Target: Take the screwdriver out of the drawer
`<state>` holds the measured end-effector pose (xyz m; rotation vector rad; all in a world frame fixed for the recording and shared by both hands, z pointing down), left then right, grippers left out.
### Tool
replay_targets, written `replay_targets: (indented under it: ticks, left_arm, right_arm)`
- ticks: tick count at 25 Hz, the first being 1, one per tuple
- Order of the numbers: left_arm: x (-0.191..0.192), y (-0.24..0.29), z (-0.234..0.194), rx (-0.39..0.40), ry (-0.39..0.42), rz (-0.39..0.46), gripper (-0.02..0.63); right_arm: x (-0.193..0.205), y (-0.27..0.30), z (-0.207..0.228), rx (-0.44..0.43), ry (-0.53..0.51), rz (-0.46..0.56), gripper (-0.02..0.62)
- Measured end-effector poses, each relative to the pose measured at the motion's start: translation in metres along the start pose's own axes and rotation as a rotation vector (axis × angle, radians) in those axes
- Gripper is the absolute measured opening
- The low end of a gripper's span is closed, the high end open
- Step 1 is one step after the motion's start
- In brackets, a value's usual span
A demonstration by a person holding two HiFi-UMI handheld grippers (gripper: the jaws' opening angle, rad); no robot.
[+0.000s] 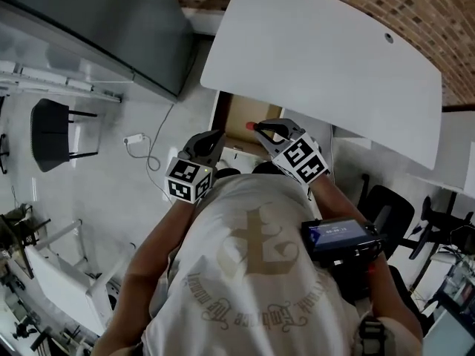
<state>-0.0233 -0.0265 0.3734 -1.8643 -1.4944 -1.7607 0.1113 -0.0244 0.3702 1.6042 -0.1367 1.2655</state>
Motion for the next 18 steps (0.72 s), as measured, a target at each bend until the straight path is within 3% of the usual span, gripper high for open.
replay_targets:
  ticks: [10,18]
  left_arm:
    - [-0.011,0.013,0.003,0.087,0.030,-0.015,0.023]
    - [-0.014,0.016,0.004,0.111,0.053,-0.019,0.023]
  right_arm:
    - [0.005,-0.013,-0.001,0.069,0.083,0.032,0.069]
    - [0.010,-0.018,-0.003,0.093,0.106,0.040,0.069]
Point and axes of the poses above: the fingertips, and each gripper's own axes: y forward along the fingers, z to its right, x out of its underside, the point moved 4 cm from there along -y, backward along the fingers, and after that the axes turned 1 degree about x, right-handed, at the moved point
